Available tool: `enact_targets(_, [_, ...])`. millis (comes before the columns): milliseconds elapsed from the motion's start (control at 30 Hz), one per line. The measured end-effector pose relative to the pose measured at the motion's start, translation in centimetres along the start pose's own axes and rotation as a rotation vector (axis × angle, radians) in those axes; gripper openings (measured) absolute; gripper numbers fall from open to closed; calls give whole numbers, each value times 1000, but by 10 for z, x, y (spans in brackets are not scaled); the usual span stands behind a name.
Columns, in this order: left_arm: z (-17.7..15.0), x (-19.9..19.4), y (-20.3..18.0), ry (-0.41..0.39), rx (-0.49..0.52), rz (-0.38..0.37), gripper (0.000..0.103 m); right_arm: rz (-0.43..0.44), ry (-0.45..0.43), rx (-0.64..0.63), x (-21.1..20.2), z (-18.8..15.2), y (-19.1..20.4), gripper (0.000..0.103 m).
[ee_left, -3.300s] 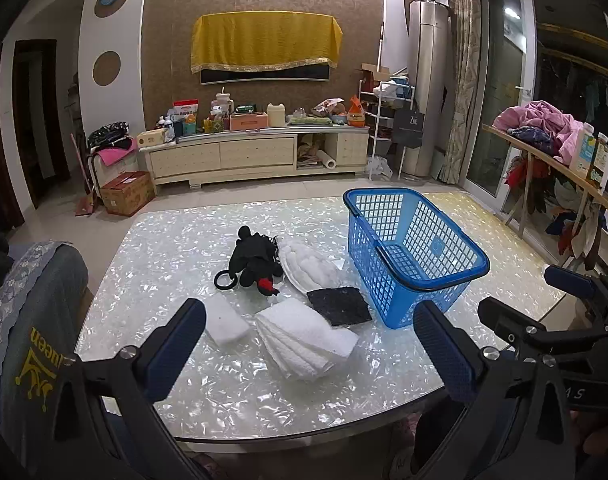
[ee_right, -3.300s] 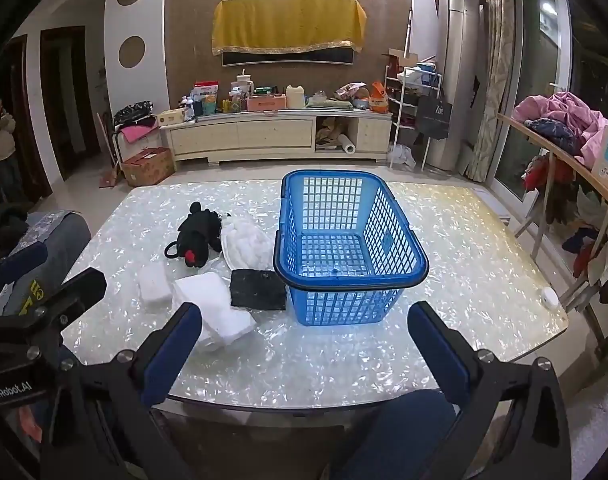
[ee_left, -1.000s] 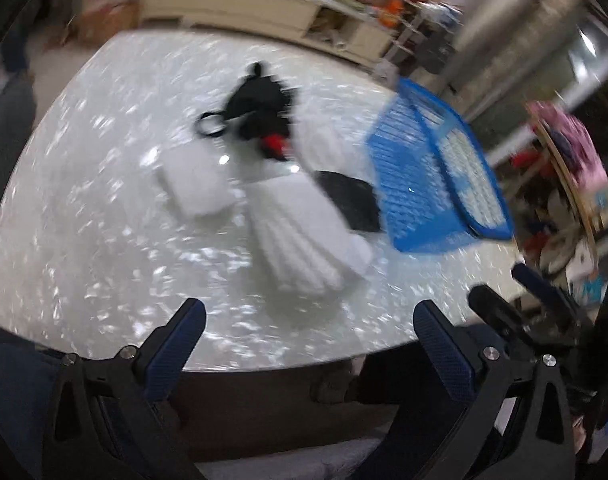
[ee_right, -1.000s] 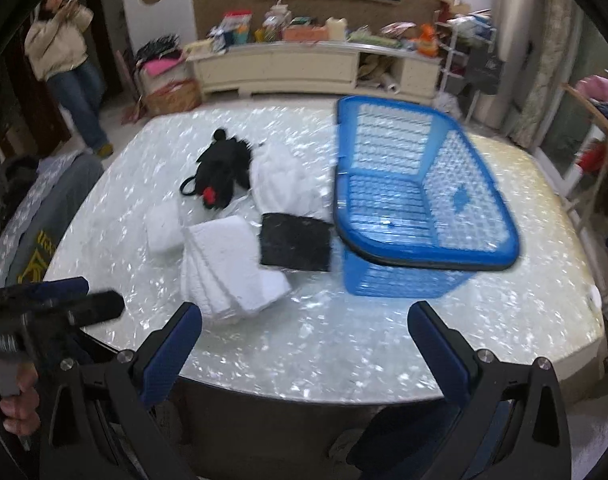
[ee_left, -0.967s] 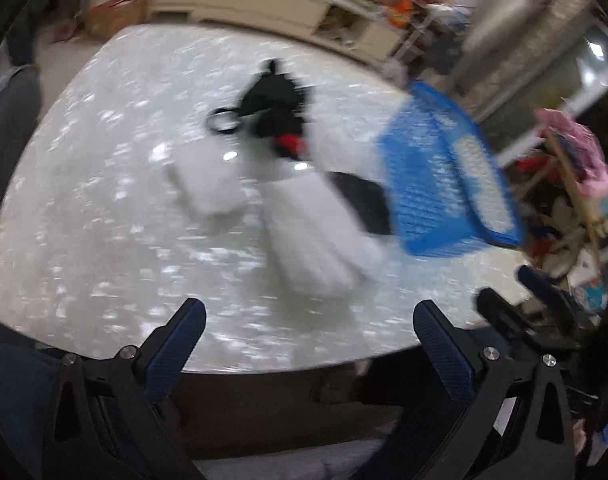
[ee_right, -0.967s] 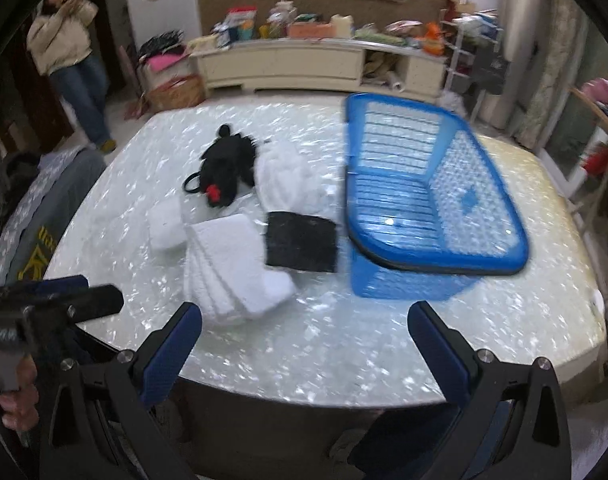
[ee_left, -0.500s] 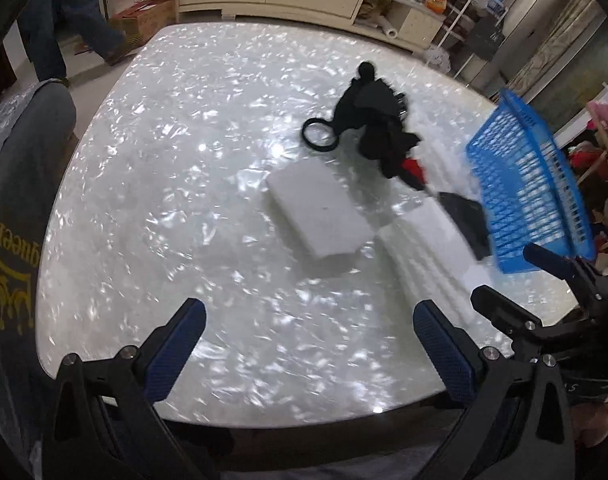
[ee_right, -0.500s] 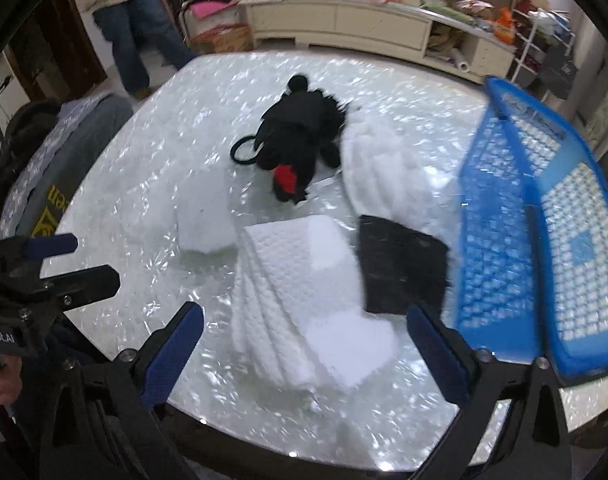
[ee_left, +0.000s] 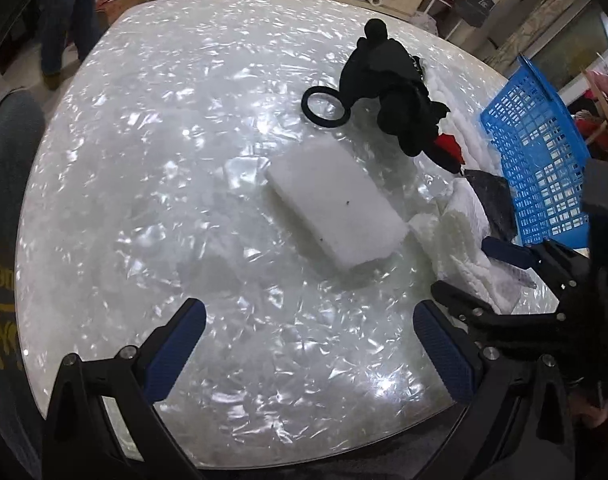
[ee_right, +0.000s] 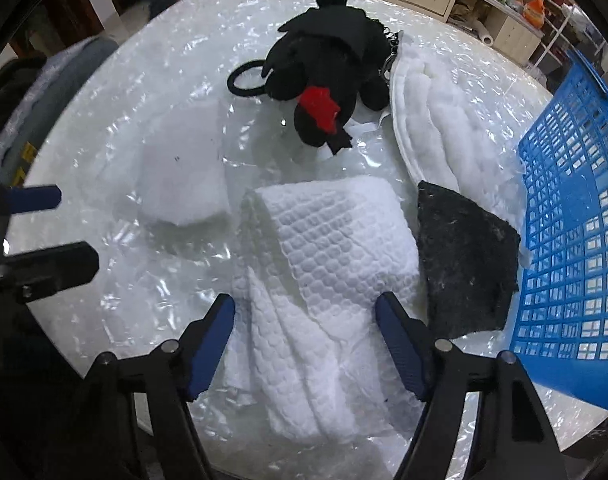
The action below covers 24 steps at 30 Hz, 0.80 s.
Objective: Organize soft objects
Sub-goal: 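Lower the right gripper onto the white waffle towel and close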
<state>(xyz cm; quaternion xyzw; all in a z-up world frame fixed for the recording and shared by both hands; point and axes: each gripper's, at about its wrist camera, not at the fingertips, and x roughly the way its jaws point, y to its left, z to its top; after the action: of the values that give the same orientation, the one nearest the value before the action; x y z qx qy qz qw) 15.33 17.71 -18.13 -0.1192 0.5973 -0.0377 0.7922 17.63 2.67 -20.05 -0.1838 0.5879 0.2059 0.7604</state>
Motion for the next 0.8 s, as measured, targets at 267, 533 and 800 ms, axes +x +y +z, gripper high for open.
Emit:
enact_targets(267, [14,10,-6,-11,71,-1,103,-87,-33,-23,-1,-8,1,39])
enact_targets(533, [43,36,-13,40,131,51,103,-55,-50,36,-11,-15,-15,30])
enact_targets(800, [72,48,-17,46,13,46,103,-23,-58,57,-15,-12,-25,30])
